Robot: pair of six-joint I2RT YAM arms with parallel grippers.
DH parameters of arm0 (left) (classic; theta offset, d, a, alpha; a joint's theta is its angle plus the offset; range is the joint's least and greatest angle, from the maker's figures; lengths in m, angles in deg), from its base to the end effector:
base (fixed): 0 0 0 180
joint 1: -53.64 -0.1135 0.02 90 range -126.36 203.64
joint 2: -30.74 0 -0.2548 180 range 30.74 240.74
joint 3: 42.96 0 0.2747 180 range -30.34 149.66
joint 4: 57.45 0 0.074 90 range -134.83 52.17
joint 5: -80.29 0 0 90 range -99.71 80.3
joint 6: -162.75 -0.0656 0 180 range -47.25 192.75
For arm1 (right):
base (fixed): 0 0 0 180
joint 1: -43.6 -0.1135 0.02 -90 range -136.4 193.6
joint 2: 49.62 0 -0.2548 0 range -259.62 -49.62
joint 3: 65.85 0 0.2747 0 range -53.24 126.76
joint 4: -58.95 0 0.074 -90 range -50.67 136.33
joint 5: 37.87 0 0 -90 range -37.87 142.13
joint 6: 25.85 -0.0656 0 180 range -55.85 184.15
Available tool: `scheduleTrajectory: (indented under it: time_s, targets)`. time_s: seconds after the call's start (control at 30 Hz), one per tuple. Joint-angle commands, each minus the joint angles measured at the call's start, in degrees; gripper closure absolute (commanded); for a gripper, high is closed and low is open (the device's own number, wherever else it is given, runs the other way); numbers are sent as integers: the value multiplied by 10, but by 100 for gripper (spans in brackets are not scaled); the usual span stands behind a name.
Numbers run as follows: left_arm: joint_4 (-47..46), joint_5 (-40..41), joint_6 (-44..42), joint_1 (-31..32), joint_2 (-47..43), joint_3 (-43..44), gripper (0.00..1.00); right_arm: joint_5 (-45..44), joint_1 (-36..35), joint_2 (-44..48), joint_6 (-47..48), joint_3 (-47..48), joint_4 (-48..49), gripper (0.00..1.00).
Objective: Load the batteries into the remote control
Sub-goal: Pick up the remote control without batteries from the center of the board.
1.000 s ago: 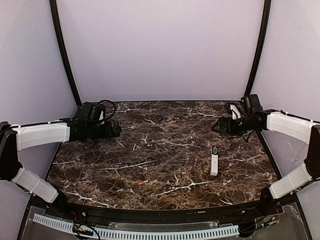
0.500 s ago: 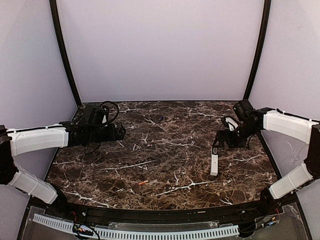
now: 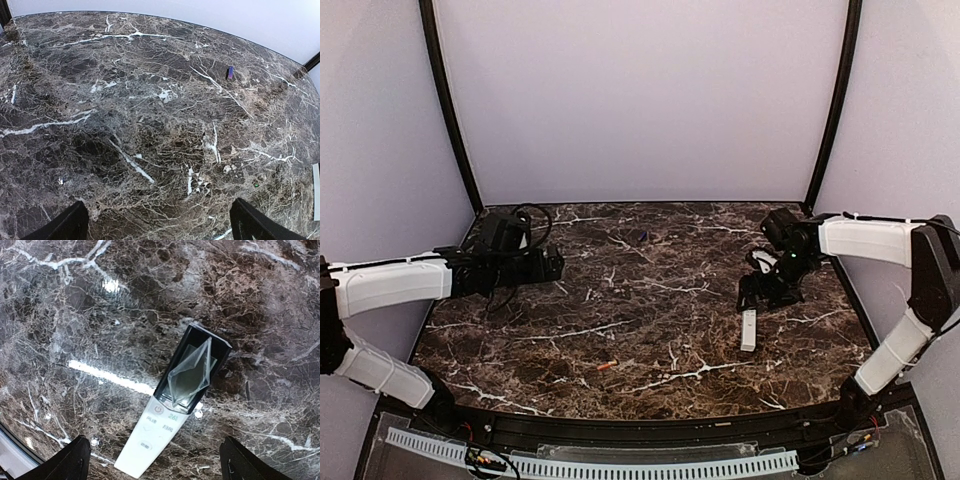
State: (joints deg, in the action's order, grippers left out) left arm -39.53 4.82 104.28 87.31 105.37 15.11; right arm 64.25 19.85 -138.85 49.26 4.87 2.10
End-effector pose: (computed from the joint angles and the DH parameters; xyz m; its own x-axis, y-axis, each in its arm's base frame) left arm 0.2830 -0.1688 0.2030 -0.5922 -0.2137 -0.7769 0.0644 0.9486 -0.3100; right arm 0.2800 0.1383 0.1474 -0.9695 -0.1521 -0.1921 -0.1999 0.9443 0.2613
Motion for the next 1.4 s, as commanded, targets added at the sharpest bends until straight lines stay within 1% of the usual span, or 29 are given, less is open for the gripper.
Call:
scheduleTrajectory:
  time_s: [0.0, 0.2, 0.4, 0.53, 0.63, 0.93, 1.07, 1.17, 1.23, 1.3, 1.37]
  targets:
    - [-2, 21, -10, 3, -23, -20, 0, -15, -8, -31, -2, 23, -16, 12]
    - [3, 45, -18, 3, -33, -30, 0, -25, -13, -65, 7, 37, -23, 15]
    - [9, 68, -34, 4, -33, -35, 0, -22, -16, -100, 12, 45, -22, 27]
    - [8, 72, -47, 5, -33, -37, 0, -19, -19, -117, 15, 56, -23, 33]
    - [3, 74, -53, 7, -33, -38, 0, -15, -22, -126, 15, 63, -24, 39]
    - [-23, 68, -76, 16, -33, -42, 0, 1, -46, -163, 16, 91, -28, 65]
    - [-39, 47, -85, 16, -37, -49, 0, 5, -47, -167, 17, 96, -23, 67]
    - [-49, 30, -91, 17, -43, -56, 0, 12, -47, -170, 21, 96, -19, 73]
    - [-58, 23, -95, 17, -45, -59, 0, 17, -47, -171, 25, 96, -16, 73]
    - [-64, 19, -97, 17, -42, -55, 0, 20, -46, -173, 29, 95, -14, 72]
    - [-58, 16, -98, 17, -35, -47, 0, 21, -47, -175, 33, 94, -11, 67]
